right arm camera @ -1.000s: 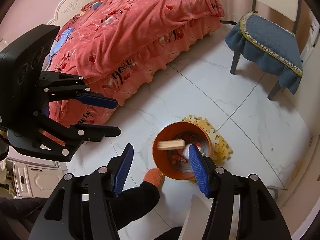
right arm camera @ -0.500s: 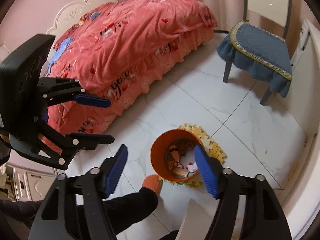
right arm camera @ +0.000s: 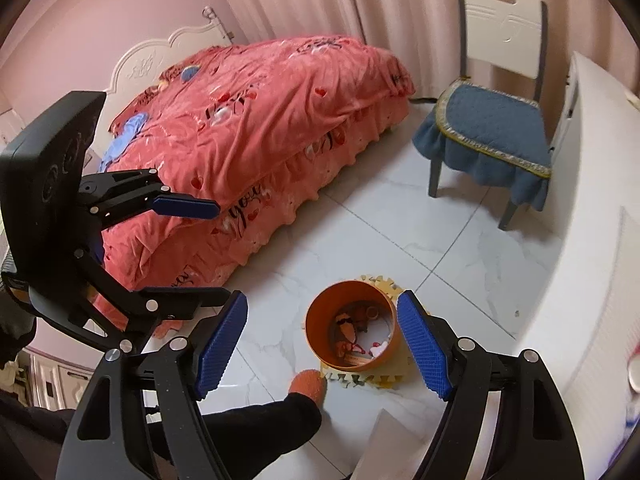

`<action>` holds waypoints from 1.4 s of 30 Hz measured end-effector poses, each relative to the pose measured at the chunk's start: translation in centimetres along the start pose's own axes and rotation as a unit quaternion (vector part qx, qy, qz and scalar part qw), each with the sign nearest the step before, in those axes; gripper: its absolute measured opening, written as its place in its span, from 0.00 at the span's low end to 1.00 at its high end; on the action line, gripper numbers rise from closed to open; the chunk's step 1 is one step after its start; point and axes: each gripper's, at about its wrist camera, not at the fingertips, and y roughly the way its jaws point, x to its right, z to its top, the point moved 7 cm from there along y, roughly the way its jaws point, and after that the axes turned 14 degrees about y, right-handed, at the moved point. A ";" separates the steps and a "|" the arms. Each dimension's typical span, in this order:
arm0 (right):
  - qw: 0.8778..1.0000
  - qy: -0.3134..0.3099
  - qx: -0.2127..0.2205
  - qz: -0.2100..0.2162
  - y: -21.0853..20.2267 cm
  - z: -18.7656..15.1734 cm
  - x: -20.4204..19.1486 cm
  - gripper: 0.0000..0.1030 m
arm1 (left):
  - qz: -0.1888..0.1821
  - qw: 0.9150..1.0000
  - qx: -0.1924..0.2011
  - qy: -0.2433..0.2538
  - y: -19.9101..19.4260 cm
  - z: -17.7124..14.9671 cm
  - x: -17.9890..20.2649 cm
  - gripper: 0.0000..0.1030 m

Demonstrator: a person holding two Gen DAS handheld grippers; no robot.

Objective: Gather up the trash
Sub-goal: 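Move both open tools back to the desk toward the red and purple cups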

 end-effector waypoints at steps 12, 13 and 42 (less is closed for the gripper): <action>0.997 0.038 0.065 -0.010 -9.3 -2.0 2.0 0.75 | 0.011 0.998 0.047 0.036 -4.0 4.2 4.8 0.85; 0.997 0.042 0.070 -0.011 -9.9 -2.2 2.3 0.75 | 0.009 0.998 0.051 0.041 -4.2 4.7 5.3 0.85; 0.952 0.180 0.216 -0.117 -26.8 -8.9 16.0 0.88 | -0.063 0.970 0.102 0.212 -3.1 16.1 17.7 0.87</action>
